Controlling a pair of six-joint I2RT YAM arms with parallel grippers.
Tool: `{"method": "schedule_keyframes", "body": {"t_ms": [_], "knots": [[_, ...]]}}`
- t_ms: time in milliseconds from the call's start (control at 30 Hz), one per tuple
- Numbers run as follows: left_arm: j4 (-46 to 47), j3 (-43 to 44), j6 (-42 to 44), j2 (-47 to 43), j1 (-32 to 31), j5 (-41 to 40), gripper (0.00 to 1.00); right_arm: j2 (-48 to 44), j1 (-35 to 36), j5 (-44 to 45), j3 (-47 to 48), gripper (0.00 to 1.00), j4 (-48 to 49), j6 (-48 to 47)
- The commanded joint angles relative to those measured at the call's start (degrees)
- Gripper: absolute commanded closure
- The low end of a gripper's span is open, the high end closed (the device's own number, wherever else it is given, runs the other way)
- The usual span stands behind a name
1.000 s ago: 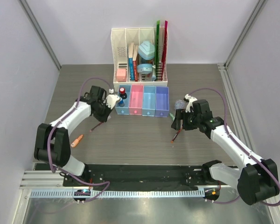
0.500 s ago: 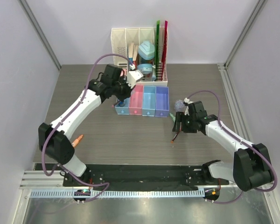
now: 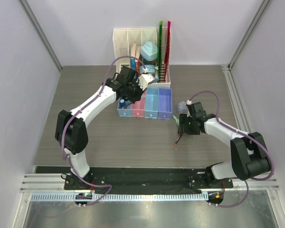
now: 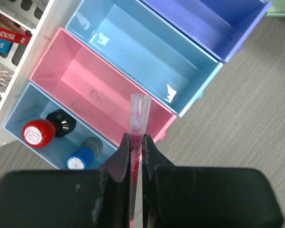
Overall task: Sort the stationery into containers
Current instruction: Place the pen in the storage box, then pick up the pen from the center of the board.
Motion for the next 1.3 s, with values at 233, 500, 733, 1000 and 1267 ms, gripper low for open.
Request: {"method": "schedule_keyframes", "body": {"t_ms": [233,500,733,1000,1267], "knots": [[2.8,11.6,-5.3,9.6,0.3,-2.5,1.00,5.7,1.9,5.5,2.6,0.42,4.0,0.0],[-2.6,21.2,-10.9,17.8,1.1,-6.7,1.00,5.9,2.5,4.8,2.3,0.80,4.5,-0.2],[-6.9,25.6,-14.5,21.0,2.0,-9.6,1.00,5.7,2.6,3.8,2.2,0.99,4.7,-0.6],[-10.4,29.8,-19.6,24.3,3.1,-6.8,1.00,3.3,2.6,5.1,1.9,0.99,5.0,-1.0],[-12.8,32.4,-24.5,26.7,3.2,-3.4,1.00,-1.9,2.6,6.8,1.9,0.99,5.0,-1.5]]}}
